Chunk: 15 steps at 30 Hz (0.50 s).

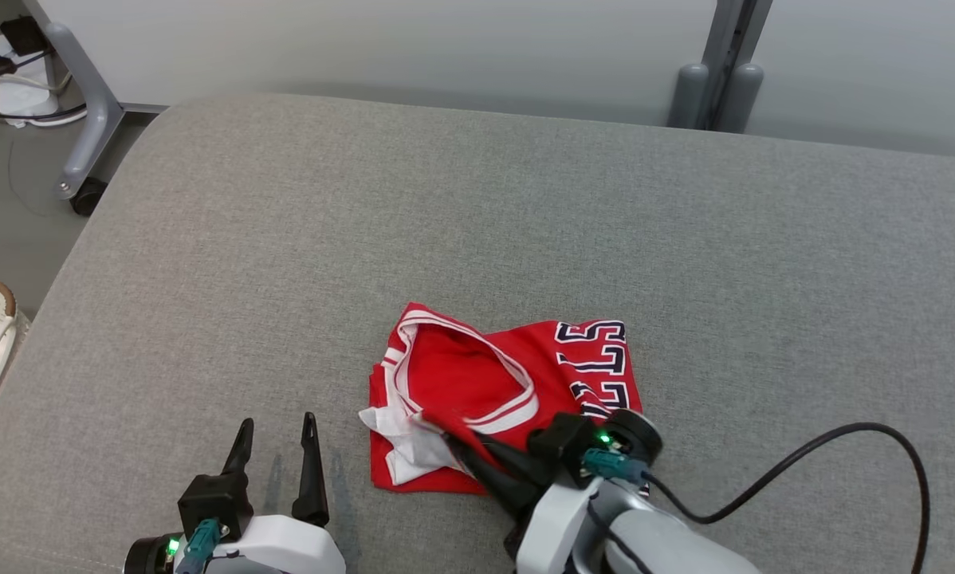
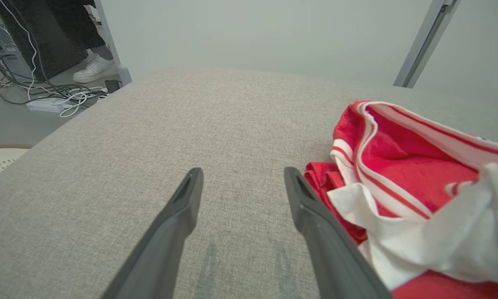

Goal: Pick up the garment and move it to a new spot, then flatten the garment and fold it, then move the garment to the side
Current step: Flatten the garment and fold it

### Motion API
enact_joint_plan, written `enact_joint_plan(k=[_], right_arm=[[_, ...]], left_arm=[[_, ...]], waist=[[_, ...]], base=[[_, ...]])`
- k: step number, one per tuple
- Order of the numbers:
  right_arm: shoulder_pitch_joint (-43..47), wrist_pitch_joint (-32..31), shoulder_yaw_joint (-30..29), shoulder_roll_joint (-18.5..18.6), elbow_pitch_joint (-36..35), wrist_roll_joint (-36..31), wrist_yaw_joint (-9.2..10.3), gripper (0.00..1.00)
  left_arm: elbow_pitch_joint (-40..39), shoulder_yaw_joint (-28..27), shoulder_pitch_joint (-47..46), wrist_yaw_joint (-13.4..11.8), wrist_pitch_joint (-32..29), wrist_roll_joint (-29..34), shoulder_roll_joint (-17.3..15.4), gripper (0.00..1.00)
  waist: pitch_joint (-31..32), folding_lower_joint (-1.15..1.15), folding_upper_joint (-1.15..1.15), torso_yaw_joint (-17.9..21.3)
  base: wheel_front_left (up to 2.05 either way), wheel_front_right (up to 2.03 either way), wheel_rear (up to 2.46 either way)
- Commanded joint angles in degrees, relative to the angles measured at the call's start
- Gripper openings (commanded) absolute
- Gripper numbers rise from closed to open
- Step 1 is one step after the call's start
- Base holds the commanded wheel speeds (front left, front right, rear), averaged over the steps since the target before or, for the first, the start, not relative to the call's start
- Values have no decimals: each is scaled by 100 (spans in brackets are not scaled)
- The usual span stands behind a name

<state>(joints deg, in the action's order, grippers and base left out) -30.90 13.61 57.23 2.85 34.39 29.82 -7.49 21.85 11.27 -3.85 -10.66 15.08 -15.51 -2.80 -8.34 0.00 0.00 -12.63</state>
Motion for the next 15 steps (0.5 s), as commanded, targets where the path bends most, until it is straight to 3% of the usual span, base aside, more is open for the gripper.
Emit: enact_joint_plan(k=[1,6,7,8,12,15], right_arm=[[-77,48,125,19,-84,66,0,0],[-245,-79,1084,20,-316,573,-1,0],[-305,-123,1201,25,-309,707,0,40],[-381,-139,1300,33,-317,808,1,100],[-489,56,1405,29,-354,1142,0,100],[-525,158,864,99,-179,1067,1,100]], left_arm=[[-23,-3,-54,-36,8,-10,-23,100],[6,59,-90,-7,8,-36,-22,100],[26,77,-98,2,7,-43,-24,100],[36,96,-110,1,8,-49,-24,100],[19,99,-167,-46,8,-49,-24,100],[-16,14,-156,-58,7,14,-23,100]], waist=[[0,0,0,-11],[10,0,0,-39],[12,0,0,-34],[10,0,0,-29],[10,0,0,49],[22,0,0,181]], base=[[0,0,0],[0,0,0],[0,0,0],[0,0,0],[0,0,0],[0,0,0]])
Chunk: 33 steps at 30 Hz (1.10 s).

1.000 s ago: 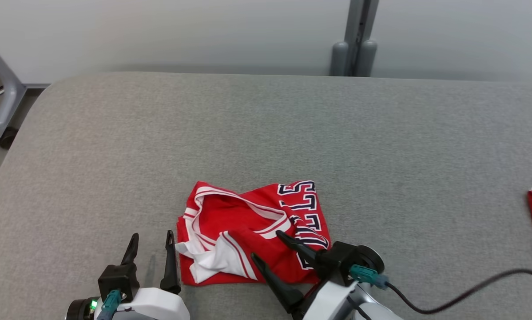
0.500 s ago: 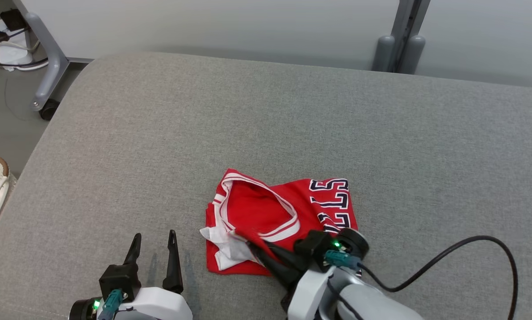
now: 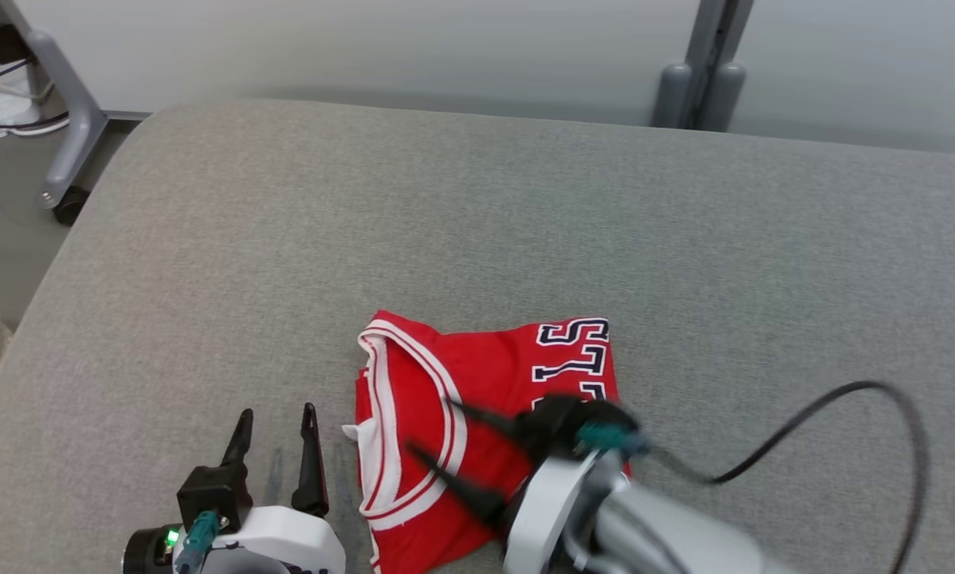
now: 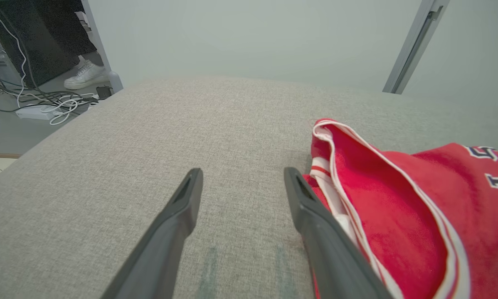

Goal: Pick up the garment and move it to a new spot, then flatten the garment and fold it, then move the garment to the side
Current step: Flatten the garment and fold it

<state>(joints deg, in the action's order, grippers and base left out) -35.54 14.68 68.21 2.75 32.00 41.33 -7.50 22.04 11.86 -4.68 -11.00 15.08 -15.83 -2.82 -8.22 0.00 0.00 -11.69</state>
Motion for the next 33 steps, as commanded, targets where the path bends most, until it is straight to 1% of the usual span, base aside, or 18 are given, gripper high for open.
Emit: enact_joint_plan(k=[1,3,5,7,9,10,11,14,18,22,28,33], right_arm=[[-14,61,-631,125,21,-178,2,100],[228,55,-1491,222,-43,-589,1,100],[552,54,-2434,242,-123,-1013,1,100],[854,53,-3334,213,-299,-1421,1,100],[1234,52,-4062,171,-397,-1752,1,100],[1391,52,-4334,157,-466,-1909,1,100],[1391,52,-4334,157,-466,-1909,1,100],[1788,53,-5000,97,-621,-2265,1,100],[2225,53,-5475,51,-722,-2617,1,100],[2620,53,-5811,28,-816,-2791,1,100],[3055,53,-5846,31,-928,-2628,1,100],[3170,54,-5782,33,-943,-2612,1,100]], left_arm=[[-61,-78,-73,-30,8,68,-22,100],[-101,-136,-67,-50,7,114,-19,100],[-140,-203,-63,-51,8,157,-23,100],[-174,-258,-44,-56,7,221,-21,100],[-198,-302,-14,-27,7,305,-23,100],[-198,-315,1,-5,8,352,-21,100],[-198,-315,1,-5,8,352,-21,100],[-197,-406,69,17,7,407,-22,100],[-215,-499,150,83,8,526,-23,100],[-220,-600,283,140,7,642,-21,100],[-200,-786,543,227,7,768,-21,100],[-241,-866,767,225,7,744,-21,100]], waist=[[9,0,0,140],[20,0,0,238],[44,0,0,331],[76,0,0,430],[116,0,0,519],[137,0,0,563],[137,0,0,563],[208,0,0,700],[293,0,0,847],[426,0,0,980],[601,0,0,1178],[711,0,0,1321]], base=[[0,0,0],[0,0,0],[0,0,0],[0,0,0],[0,0,0],[0,0,0],[0,0,0],[0,0,0],[0,0,0],[0,0,0],[0,0,0],[0,0,0]])
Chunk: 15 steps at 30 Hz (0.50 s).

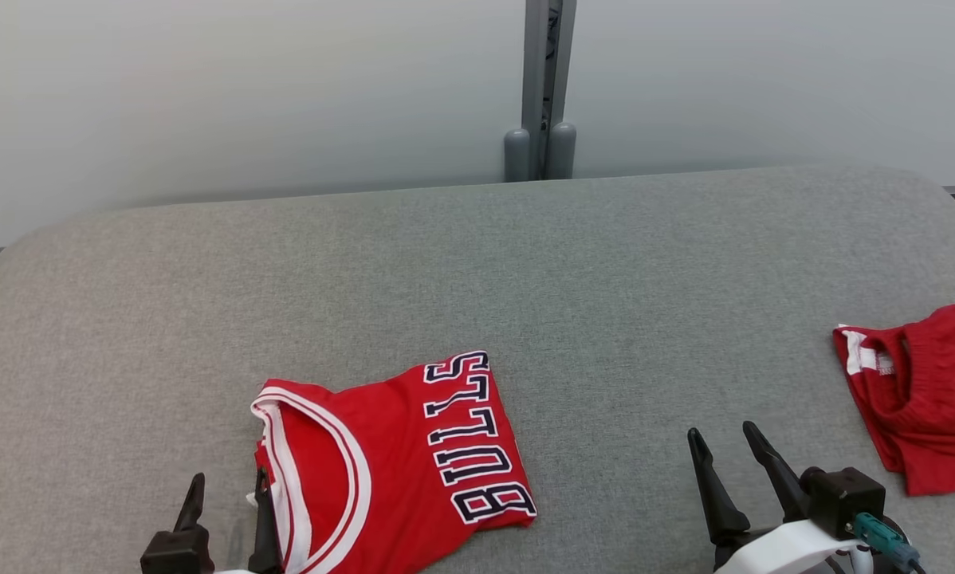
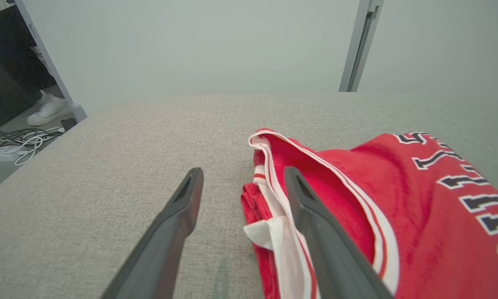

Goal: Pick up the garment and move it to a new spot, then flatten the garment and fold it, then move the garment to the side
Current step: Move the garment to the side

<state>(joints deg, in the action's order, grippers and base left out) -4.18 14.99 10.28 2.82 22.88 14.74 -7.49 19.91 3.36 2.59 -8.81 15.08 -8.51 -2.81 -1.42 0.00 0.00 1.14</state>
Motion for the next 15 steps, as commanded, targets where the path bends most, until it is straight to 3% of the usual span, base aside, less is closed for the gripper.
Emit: enact_joint_plan(k=[1,11,15], right_arm=[[51,23,10,26,-39,72,0,100],[55,23,105,24,-44,128,0,100],[-186,23,571,19,-127,253,0,100]], left_arm=[[-37,0,65,7,7,4,-22,100],[-67,151,96,-59,7,-104,-23,100],[-117,210,6,-79,7,-102,-23,100]], waist=[[39,0,0,52],[39,0,0,3],[-163,0,0,-93]], base=[[0,0,0],[0,0,0],[0,0,0]])
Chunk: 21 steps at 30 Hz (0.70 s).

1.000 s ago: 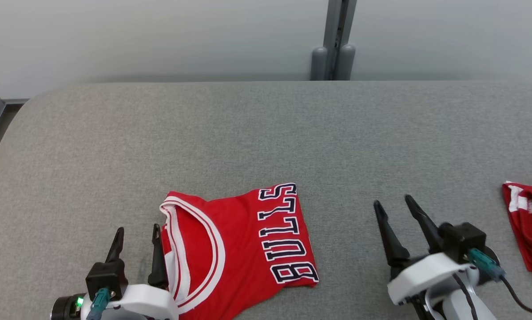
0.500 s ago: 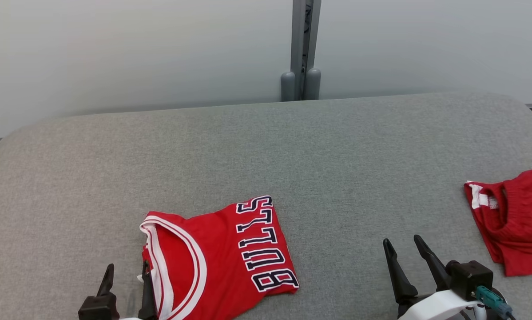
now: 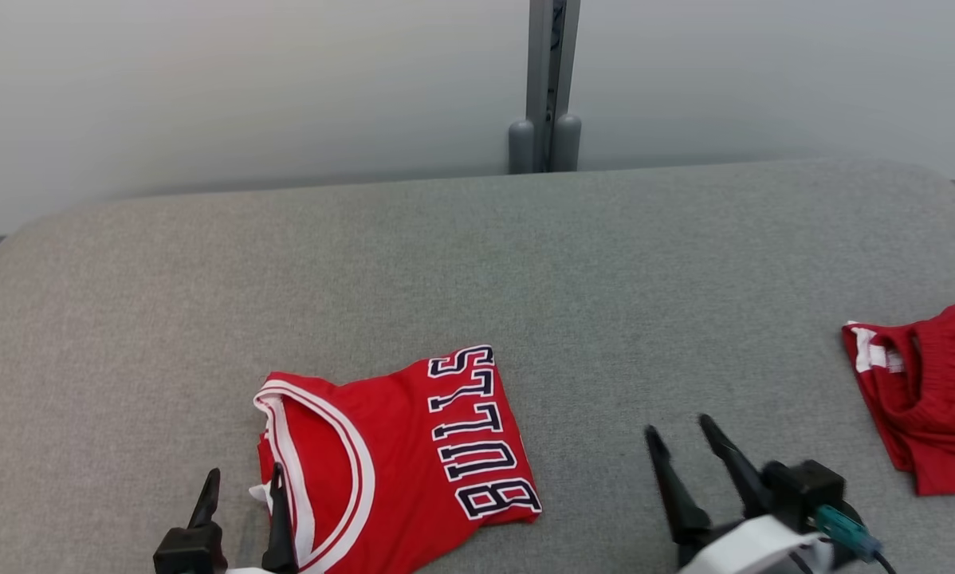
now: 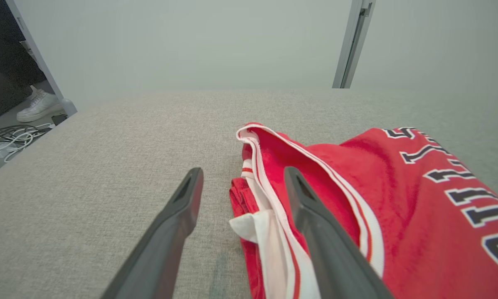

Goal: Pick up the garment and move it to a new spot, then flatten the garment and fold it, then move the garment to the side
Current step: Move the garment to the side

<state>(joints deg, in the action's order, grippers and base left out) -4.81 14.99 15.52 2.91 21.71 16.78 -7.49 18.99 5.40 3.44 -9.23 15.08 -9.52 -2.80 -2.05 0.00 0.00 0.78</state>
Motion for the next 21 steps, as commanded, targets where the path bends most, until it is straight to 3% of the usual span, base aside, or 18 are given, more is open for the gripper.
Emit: enact_joint_plan(k=[1,8,11,21], right_arm=[[-192,23,199,13,-6,107,0,100],[-956,23,1036,20,321,535,0,100],[-1482,22,1317,25,867,782,0,100],[-2056,-72,1997,11,2326,1651,-7,100]], left_arm=[[-12,31,-94,-32,7,0,-27,100],[0,287,-363,-40,7,-51,-25,100],[5,497,-569,-57,7,-51,-24,100],[-67,593,-679,-144,7,-91,-18,100]], waist=[[-161,0,0,-90],[-600,0,0,-457],[-857,0,0,-820],[-1086,0,0,-1311]], base=[[0,0,0],[0,0,0],[0,0,0],[0,0,0]])
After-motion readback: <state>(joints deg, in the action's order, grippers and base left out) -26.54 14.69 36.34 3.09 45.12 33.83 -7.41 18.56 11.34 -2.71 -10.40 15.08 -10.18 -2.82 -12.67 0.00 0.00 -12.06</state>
